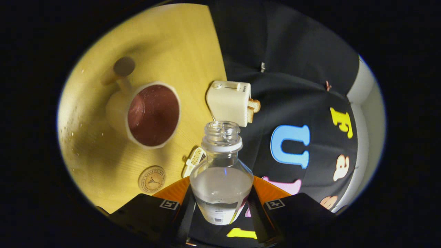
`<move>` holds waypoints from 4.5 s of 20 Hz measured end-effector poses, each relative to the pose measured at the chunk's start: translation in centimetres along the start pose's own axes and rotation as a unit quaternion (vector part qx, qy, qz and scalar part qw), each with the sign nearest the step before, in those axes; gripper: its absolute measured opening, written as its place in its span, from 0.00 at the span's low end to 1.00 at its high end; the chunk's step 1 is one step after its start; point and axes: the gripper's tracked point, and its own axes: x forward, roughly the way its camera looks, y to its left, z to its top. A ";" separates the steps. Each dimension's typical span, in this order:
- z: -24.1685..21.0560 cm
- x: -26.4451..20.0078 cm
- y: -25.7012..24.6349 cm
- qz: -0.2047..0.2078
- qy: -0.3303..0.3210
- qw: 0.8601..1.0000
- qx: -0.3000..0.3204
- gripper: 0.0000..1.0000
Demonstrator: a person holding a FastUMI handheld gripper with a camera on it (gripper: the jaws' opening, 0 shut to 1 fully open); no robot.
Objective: Take the bottle from table, then pour the juice into the cup, finally place the bottle on the coaster
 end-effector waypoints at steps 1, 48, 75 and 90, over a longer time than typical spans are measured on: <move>-0.5 -0.1 -0.6 0.000 0.006 0.999 0.036 0.75; -10.2 6.1 6.3 -0.025 0.014 0.689 0.724 0.90; -13.5 -20.2 -7.9 -0.171 0.078 0.690 0.699 0.98; -7.2 -34.9 -11.3 -0.290 0.102 0.647 0.698 0.97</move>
